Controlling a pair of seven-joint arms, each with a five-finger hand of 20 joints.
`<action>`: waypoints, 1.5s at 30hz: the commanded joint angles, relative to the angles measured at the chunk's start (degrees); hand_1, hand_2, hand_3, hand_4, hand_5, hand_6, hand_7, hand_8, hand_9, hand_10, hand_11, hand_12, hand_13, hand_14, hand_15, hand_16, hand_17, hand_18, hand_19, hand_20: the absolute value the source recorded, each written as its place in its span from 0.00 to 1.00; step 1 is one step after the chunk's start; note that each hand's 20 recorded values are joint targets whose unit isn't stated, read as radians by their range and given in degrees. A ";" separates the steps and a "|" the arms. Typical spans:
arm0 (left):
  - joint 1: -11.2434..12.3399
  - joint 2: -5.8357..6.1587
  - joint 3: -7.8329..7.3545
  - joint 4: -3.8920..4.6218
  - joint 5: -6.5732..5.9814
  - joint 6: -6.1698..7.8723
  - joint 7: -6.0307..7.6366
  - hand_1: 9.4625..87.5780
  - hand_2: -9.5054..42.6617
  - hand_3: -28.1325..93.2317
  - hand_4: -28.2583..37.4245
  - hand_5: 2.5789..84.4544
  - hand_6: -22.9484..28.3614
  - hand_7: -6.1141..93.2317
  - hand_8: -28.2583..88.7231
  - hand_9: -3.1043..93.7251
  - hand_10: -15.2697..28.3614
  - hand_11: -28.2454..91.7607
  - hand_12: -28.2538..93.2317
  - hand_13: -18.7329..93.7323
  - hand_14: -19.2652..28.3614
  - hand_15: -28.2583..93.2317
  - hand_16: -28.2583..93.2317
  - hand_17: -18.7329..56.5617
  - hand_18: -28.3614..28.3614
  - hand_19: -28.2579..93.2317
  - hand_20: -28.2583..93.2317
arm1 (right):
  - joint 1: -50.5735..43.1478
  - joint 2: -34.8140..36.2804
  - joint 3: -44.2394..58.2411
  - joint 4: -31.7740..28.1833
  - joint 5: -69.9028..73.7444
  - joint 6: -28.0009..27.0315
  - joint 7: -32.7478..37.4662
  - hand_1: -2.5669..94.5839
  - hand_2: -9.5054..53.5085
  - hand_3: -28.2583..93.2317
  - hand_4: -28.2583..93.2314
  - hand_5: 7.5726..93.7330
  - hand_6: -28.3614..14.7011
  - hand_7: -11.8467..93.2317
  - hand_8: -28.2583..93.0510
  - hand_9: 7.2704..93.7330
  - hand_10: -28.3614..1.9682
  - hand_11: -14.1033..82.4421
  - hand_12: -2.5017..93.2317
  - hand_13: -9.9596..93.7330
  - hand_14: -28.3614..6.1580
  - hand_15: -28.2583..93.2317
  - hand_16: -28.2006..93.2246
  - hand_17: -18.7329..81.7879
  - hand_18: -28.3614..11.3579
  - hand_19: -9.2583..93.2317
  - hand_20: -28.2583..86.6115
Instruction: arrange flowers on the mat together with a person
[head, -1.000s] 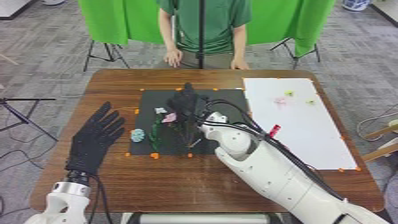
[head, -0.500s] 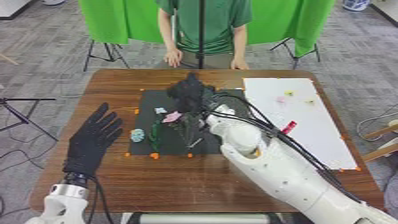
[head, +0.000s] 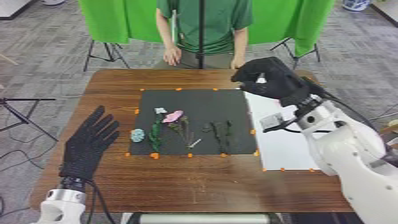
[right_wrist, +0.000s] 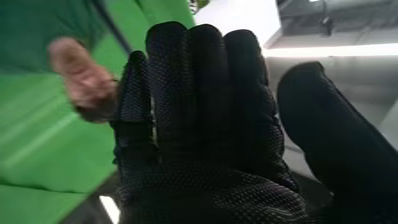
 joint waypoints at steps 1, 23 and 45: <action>0.89 -1.16 0.22 0.05 0.18 -0.10 -0.27 0.22 0.21 0.82 0.05 0.33 0.49 0.20 0.17 0.30 0.60 0.34 0.35 0.35 0.70 0.38 0.26 0.09 0.88 0.59 0.31 | -26.20 -4.46 21.80 -9.13 36.03 -0.65 12.17 0.24 0.29 0.96 0.06 0.55 0.60 0.37 0.11 0.59 0.43 0.43 0.27 0.58 0.43 0.67 0.39 0.37 0.21 0.69 0.56; 0.61 -1.43 1.38 0.69 0.10 -0.54 -0.64 0.22 0.20 0.82 0.05 0.34 0.49 0.20 0.17 0.30 0.60 0.35 0.35 0.35 0.70 0.38 0.26 0.09 0.88 0.58 0.31 | -34.21 -16.43 26.51 -10.88 36.80 -2.01 15.76 0.25 0.29 0.95 0.06 0.55 0.57 0.35 0.13 0.58 0.40 0.43 0.27 0.56 0.42 0.66 0.38 0.36 0.20 0.68 0.55; 0.50 -2.03 2.18 0.85 -0.09 -0.30 -1.01 0.22 0.21 0.82 0.05 0.35 0.50 0.20 0.17 0.30 0.60 0.35 0.35 0.35 0.71 0.39 0.26 0.09 0.89 0.59 0.30 | -34.18 -17.99 25.85 -10.02 34.56 -2.42 16.64 0.27 0.25 0.96 0.06 0.55 0.57 0.36 0.12 0.59 0.41 0.44 0.27 0.57 0.42 0.67 0.38 0.37 0.20 0.70 0.55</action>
